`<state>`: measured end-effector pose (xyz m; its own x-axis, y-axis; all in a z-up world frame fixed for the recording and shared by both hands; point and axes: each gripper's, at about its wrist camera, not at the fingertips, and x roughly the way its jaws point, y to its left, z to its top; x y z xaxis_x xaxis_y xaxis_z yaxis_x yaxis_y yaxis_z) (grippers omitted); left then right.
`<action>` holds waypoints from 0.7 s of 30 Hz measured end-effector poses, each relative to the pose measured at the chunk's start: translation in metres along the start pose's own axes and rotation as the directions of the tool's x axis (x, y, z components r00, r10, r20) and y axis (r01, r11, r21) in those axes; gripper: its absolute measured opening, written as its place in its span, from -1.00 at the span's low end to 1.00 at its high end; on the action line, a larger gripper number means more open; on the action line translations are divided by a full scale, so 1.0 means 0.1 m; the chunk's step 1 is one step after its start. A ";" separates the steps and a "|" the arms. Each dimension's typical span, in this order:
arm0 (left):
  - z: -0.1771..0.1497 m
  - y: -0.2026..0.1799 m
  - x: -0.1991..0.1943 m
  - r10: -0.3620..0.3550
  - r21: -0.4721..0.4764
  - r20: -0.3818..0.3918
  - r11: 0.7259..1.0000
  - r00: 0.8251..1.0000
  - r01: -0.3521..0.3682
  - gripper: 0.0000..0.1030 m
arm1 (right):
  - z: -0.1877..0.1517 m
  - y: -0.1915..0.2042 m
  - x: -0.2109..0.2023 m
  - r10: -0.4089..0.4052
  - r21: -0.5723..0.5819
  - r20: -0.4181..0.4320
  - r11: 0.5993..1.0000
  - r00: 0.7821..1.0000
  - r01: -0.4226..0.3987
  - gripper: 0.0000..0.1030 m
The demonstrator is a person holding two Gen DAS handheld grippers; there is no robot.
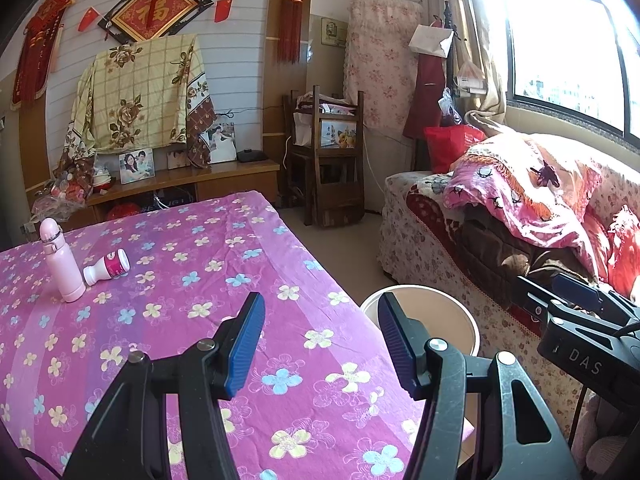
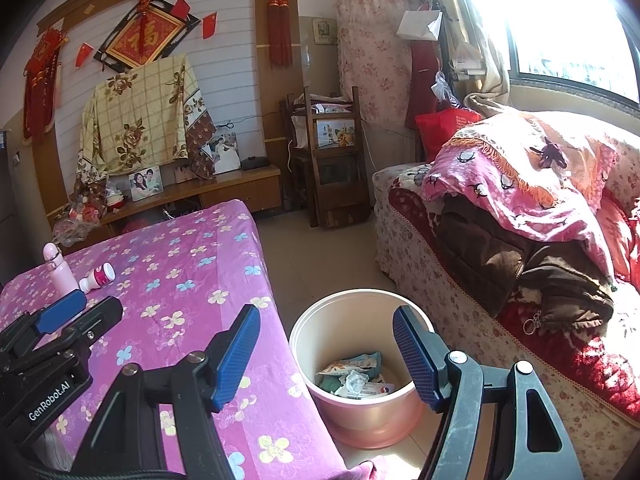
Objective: Collect trash
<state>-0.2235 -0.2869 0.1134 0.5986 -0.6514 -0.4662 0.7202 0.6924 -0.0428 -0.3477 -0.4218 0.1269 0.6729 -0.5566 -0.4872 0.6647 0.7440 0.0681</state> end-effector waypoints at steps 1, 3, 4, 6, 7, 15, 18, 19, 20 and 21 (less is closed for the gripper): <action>0.00 0.00 0.00 0.000 0.000 0.000 1.000 1.000 0.000 0.16 | -0.01 0.00 0.00 -0.001 0.000 0.000 1.000 1.000 0.001 0.41; 0.00 0.00 0.00 0.001 0.000 0.000 1.000 1.000 -0.001 0.16 | -0.01 0.00 0.02 -0.001 -0.001 -0.003 1.000 1.000 0.001 0.41; 0.00 0.00 0.00 0.001 0.000 0.000 1.000 1.000 -0.001 0.16 | -0.01 -0.01 0.02 0.000 0.000 -0.004 1.000 1.000 0.000 0.41; -0.02 -0.01 0.01 -0.003 0.002 -0.003 1.000 1.000 0.003 0.16 | -0.02 -0.01 0.02 0.001 0.001 -0.006 1.000 1.000 -0.001 0.41; -0.03 -0.02 0.01 -0.003 0.004 -0.004 1.000 1.000 0.003 0.16 | -0.02 -0.01 0.02 0.000 0.000 -0.006 1.000 1.000 0.000 0.41; -0.05 -0.02 0.02 -0.009 0.003 -0.010 1.000 1.000 0.009 0.16 | -0.02 -0.01 0.02 0.000 0.000 -0.006 1.000 1.000 0.000 0.41; -0.05 -0.02 0.03 -0.009 0.005 -0.009 1.000 1.000 0.009 0.16 | -0.02 -0.01 0.03 0.000 0.001 -0.009 1.000 1.000 0.000 0.41; -0.06 -0.03 0.03 -0.011 0.007 -0.010 1.000 1.000 0.011 0.16 | -0.02 -0.01 0.03 -0.001 0.000 -0.008 1.000 1.000 0.001 0.41; -0.06 -0.03 0.03 -0.014 0.008 -0.011 1.000 1.000 0.014 0.16 | -0.02 -0.01 0.03 -0.002 -0.001 -0.008 1.000 1.000 0.002 0.41; -0.06 -0.03 0.04 -0.015 0.009 -0.011 1.000 1.000 0.015 0.16 | -0.02 -0.01 0.03 -0.001 -0.001 -0.009 1.000 1.000 0.001 0.41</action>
<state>-0.2257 -0.2895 0.1066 0.5838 -0.6579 -0.4757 0.7321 0.6800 -0.0419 -0.3471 -0.4236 0.1233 0.6691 -0.5544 -0.4949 0.6653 0.7436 0.0665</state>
